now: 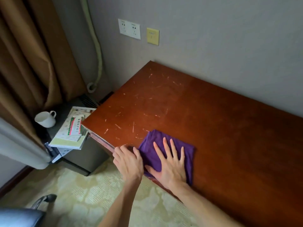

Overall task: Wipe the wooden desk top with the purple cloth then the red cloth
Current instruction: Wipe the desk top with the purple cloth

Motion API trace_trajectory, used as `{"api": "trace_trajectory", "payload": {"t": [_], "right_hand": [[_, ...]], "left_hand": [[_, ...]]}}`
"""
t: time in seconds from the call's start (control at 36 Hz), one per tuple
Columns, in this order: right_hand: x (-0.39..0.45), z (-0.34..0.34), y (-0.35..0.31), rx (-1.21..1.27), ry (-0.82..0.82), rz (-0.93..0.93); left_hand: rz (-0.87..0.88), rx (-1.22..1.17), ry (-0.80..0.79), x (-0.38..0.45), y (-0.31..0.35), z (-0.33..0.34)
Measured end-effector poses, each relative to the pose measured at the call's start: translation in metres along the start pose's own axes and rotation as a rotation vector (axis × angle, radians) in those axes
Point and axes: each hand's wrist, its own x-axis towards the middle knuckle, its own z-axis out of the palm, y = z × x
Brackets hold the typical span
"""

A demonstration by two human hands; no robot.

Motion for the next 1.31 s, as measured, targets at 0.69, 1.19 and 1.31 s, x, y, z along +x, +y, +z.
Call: {"api": "trace_trajectory", "payload": {"t": [0.69, 1.19, 1.31], "right_hand": [[0.359, -0.038, 0.158, 0.072, 0.048, 0.199], [0.311, -0.023, 0.083, -0.022, -0.011, 0.124], [0.248, -0.014, 0.024, -0.028, -0.004, 0.076]], "left_hand": [[0.039, -0.148, 0.241, 0.088, -0.038, 0.043], [0.017, -0.219, 0.141, 0.088, -0.031, 0.03], [0.044, -0.241, 0.136, 0.086, -0.034, 0.026]]}}
